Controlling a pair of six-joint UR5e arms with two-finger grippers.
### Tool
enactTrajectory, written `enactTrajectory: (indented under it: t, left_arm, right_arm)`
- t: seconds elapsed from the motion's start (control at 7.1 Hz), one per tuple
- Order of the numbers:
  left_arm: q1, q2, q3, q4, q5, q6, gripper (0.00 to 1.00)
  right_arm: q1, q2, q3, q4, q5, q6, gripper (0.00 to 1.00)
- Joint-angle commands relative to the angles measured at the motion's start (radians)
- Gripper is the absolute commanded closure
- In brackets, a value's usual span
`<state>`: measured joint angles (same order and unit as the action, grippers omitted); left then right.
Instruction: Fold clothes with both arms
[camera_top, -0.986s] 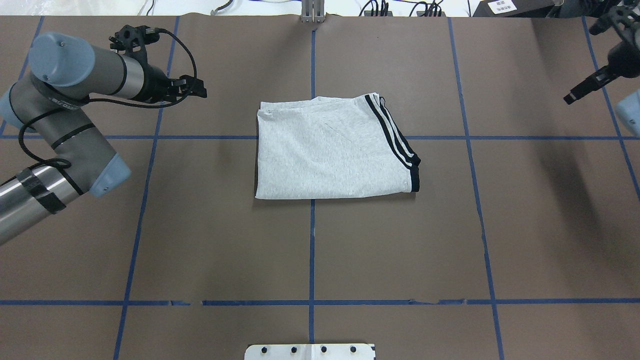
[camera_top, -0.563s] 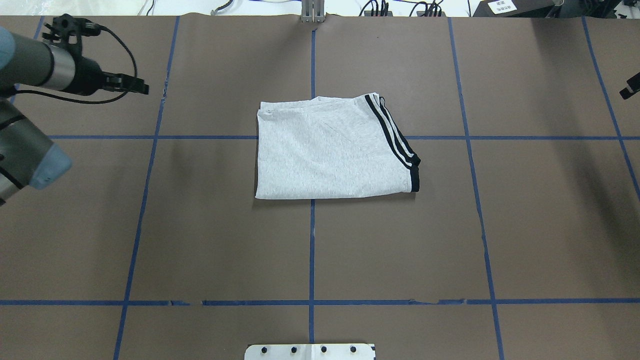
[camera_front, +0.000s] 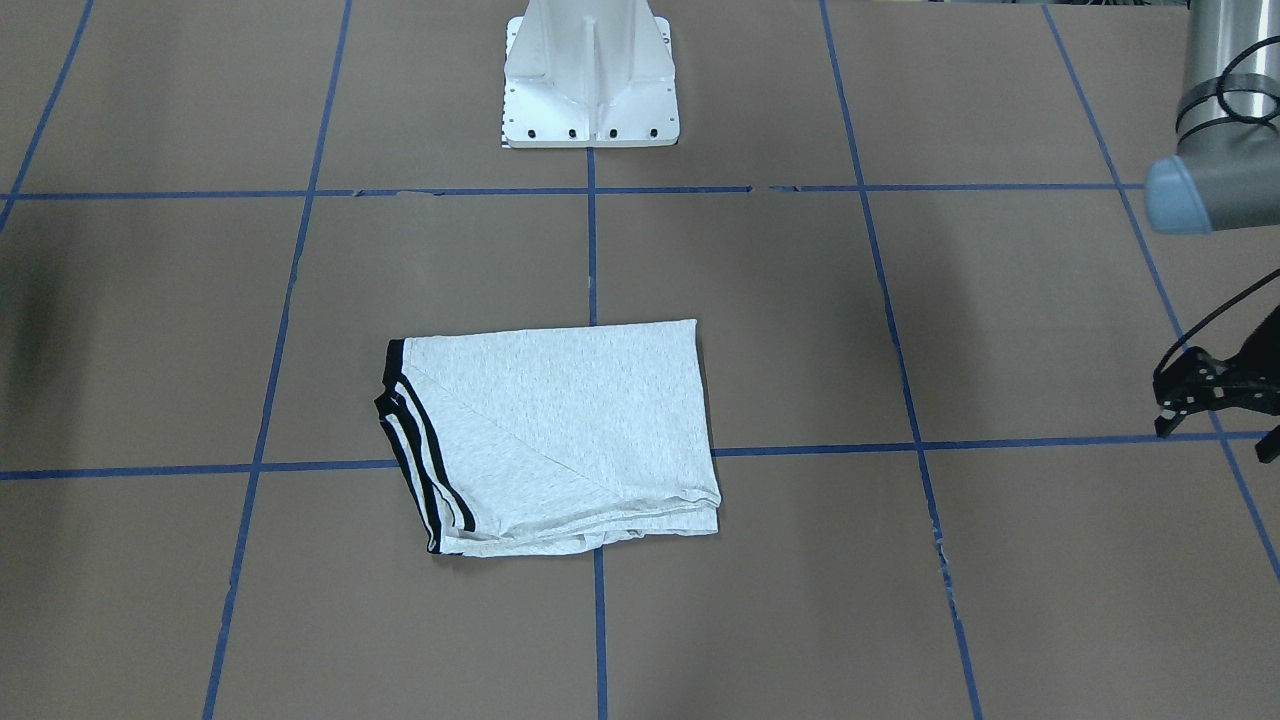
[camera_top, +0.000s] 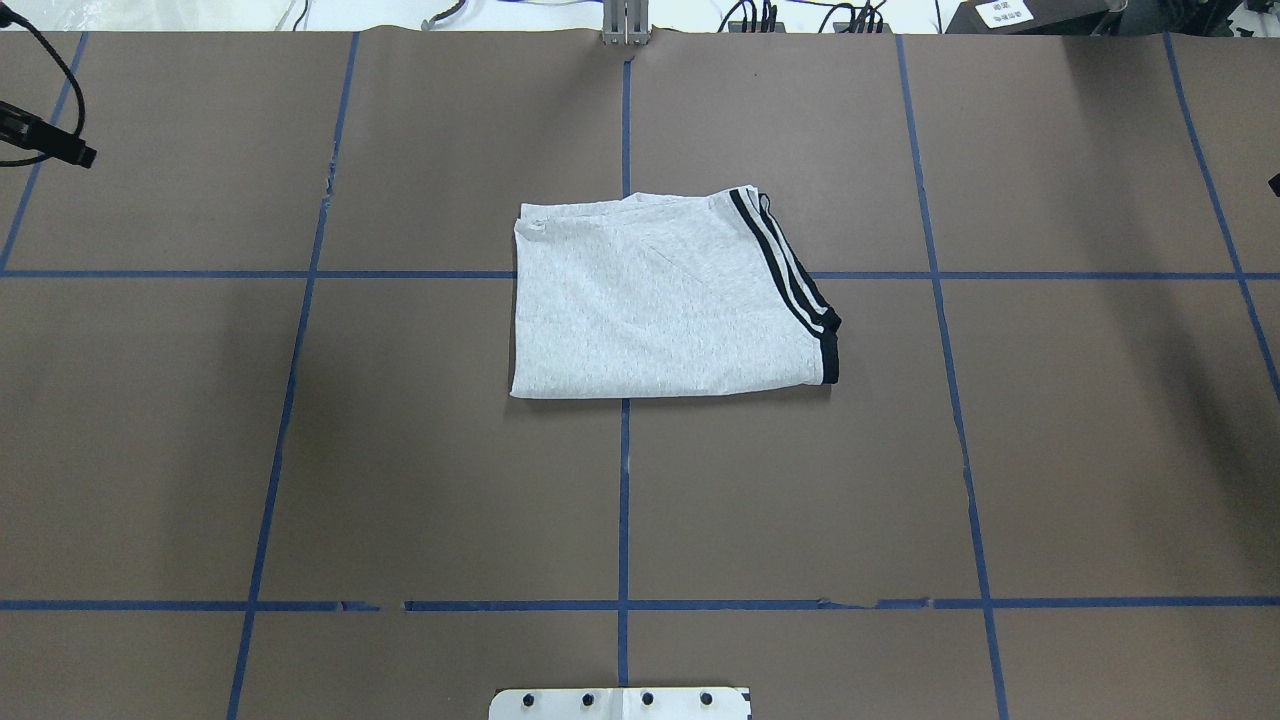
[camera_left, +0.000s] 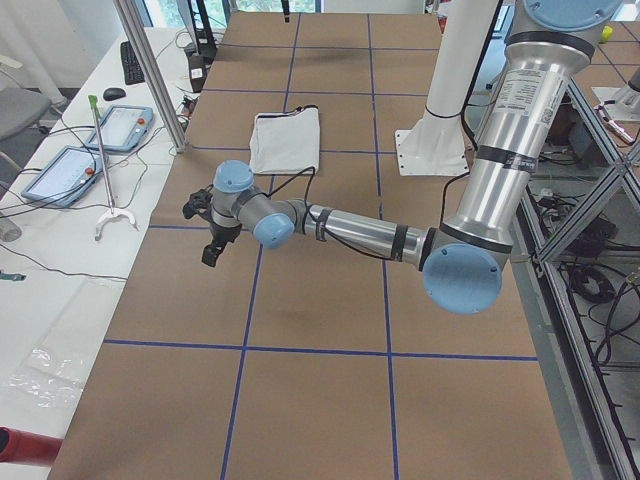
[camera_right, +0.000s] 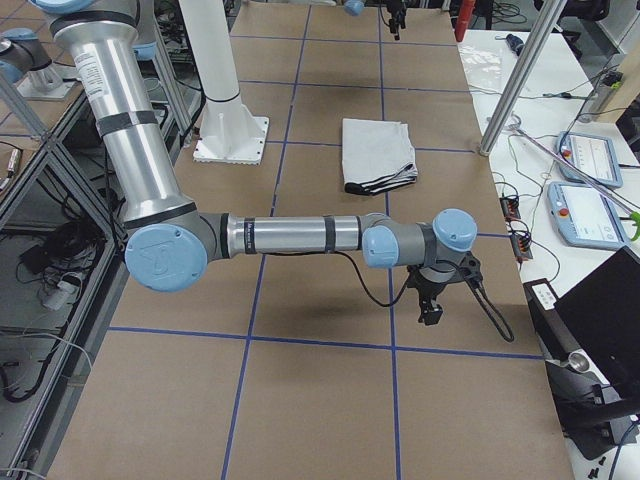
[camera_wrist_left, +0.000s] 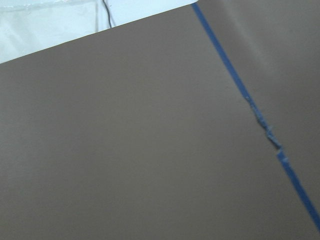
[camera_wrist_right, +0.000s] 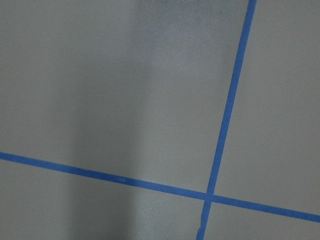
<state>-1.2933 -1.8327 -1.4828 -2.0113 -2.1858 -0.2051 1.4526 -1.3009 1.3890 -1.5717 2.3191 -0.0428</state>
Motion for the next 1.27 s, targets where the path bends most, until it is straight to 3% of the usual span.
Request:
enactTrajectory:
  t: [0.0, 0.14, 0.42, 0.7, 0.84, 1.13]
  left_arm:
    - [-0.154, 0.073, -0.036, 0.132, -0.117, 0.250, 0.00]
    - [-0.194, 0.129, -0.037, 0.141, -0.120, 0.342, 0.00]
    - [-0.288, 0.141, -0.040, 0.252, -0.196, 0.340, 0.00]
    - [-0.304, 0.179, -0.068, 0.247, -0.177, 0.340, 0.00]
    - [-0.305, 0.188, -0.109, 0.247, -0.175, 0.340, 0.00]
    - [-0.302, 0.184, -0.109, 0.247, -0.169, 0.339, 0.00]
  right_arm:
    - [0.002, -0.057, 0.074, -0.030, 0.020, 0.003, 0.00]
    - [0.002, -0.072, 0.074, -0.022, 0.032, 0.001, 0.00]
    - [0.000, -0.089, 0.074, -0.018, 0.025, 0.000, 0.00]
    - [0.000, -0.115, 0.096, -0.013, 0.025, -0.002, 0.00]
    - [0.000, -0.156, 0.155, -0.014, 0.020, 0.000, 0.00]
    - [0.000, -0.172, 0.159, -0.014, 0.020, -0.002, 0.00]
